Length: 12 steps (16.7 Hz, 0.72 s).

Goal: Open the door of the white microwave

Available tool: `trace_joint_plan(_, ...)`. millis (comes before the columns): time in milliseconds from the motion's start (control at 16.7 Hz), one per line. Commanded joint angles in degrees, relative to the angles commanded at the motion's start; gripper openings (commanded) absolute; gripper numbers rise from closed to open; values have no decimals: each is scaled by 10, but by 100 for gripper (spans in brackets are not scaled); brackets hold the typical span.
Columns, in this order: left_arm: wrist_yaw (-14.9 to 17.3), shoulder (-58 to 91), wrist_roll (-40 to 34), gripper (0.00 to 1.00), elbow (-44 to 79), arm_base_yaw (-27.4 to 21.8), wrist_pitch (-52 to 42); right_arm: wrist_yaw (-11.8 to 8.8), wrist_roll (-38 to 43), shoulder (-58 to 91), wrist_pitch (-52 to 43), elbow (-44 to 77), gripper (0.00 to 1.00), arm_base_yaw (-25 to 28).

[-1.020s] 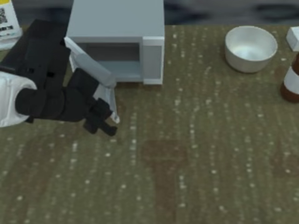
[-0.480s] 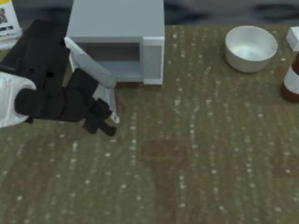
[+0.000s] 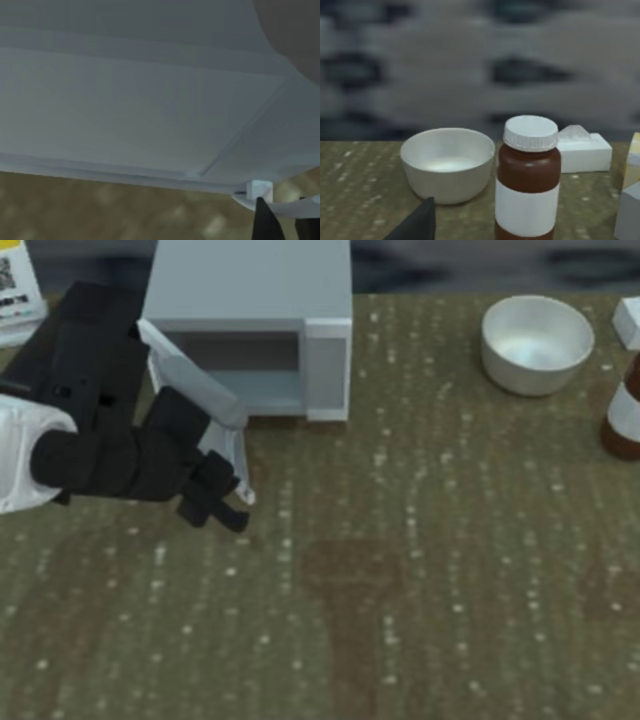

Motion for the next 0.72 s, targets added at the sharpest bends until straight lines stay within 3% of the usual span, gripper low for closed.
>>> trace_joint_plan(720,27,-5,37,0,-2,17,-13,0,0,0,0,0,100,0)
